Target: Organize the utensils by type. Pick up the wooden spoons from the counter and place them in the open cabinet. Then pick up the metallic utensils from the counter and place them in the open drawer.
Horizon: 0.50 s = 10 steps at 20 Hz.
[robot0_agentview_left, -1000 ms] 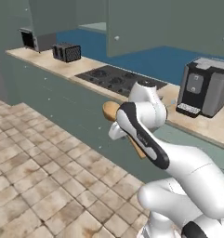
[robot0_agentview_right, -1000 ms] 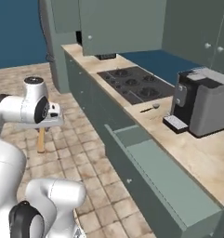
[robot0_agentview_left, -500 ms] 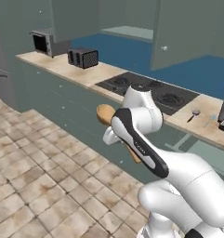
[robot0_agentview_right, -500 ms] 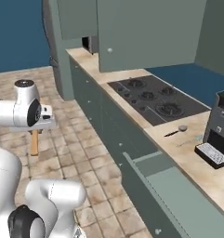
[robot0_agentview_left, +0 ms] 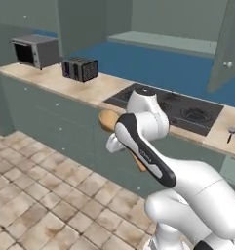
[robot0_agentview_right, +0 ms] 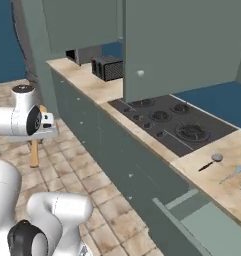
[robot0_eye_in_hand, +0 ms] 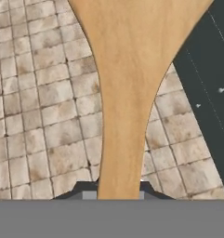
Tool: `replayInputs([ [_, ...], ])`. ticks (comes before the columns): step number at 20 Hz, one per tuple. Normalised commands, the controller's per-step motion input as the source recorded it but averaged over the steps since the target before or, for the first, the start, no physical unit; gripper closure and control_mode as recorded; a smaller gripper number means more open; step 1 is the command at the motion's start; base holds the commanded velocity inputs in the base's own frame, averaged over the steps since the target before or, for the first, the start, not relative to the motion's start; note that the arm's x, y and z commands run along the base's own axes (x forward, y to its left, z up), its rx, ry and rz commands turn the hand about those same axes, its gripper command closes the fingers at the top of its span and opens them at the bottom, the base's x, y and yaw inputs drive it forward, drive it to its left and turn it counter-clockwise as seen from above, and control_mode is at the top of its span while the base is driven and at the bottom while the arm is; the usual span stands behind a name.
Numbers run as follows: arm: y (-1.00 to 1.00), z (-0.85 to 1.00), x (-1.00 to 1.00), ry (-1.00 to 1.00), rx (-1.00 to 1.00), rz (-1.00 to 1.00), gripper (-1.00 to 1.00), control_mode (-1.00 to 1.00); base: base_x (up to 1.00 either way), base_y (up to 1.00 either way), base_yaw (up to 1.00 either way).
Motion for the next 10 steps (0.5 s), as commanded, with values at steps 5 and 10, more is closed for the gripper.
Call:
replayInputs([
  [5,0.00,0.00,0.00,0.00,0.00,0.00,1.00,1.00,0.75,0.53,-0.55],
  [10,0.00,0.00,0.00,0.00,0.00,0.00,1.00,1.00,0.60,0.47,-0.77],
])
